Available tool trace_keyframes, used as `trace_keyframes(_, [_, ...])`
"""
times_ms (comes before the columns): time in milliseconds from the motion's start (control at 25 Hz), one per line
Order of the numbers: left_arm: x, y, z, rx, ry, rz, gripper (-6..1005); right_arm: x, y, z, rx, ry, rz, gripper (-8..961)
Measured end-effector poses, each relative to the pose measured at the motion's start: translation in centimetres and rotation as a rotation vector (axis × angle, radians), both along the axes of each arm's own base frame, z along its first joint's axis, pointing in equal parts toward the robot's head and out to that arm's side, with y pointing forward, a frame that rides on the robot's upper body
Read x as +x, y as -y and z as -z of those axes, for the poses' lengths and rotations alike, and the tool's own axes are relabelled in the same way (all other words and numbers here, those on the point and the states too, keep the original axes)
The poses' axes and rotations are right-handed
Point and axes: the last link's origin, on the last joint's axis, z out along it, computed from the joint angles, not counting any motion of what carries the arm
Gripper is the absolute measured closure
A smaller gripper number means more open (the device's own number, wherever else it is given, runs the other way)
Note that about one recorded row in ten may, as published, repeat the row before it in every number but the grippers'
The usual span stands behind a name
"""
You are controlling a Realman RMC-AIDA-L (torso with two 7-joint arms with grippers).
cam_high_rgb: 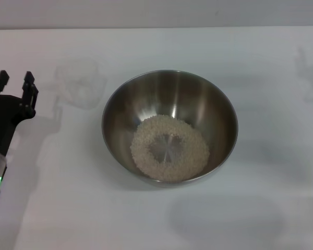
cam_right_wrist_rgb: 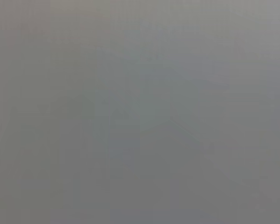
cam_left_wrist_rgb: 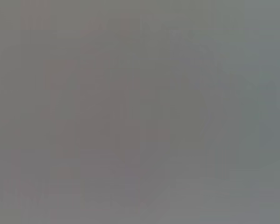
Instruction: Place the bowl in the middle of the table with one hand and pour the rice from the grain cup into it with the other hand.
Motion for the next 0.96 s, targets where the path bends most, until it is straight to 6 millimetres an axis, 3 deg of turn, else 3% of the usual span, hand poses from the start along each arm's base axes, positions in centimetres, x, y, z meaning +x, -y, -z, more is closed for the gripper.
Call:
trace_keyframes(40, [0.0, 0.0, 0.0, 0.000, 0.000, 0.000, 481, -0.1, -0.3, 0.5, -0.027, 0.007, 0.005, 418])
trace_keyframes(120, [0.7, 1.9, -1.0, 0.062, 0.043, 0.105, 479, -0.5, -0.8, 1.3, -0.078, 0.025, 0.007, 418])
trace_keyframes(240, [1.3, 2.4, -1.5, 0.096, 0.053, 0.156, 477, -1.4, -1.8, 2.6, -0.150, 0.056, -0.006, 417])
trace_keyframes(640, [2.0, 2.4, -2.5, 0.157, 0.068, 0.213, 335, -3.7, -4.5, 3.7, -0.233, 0.059, -0.022, 416])
trace_keyframes(840, [2.0, 1.6, -2.6, 0.157, 0.067, 0.197, 239, -4.5, -6.0, 3.1, -0.207, 0.026, 0.002, 238])
trace_keyframes(960, [2.1, 1.4, -2.7, 0.166, 0.065, 0.199, 181, -5.0, -6.8, 2.8, -0.200, 0.012, 0.010, 238])
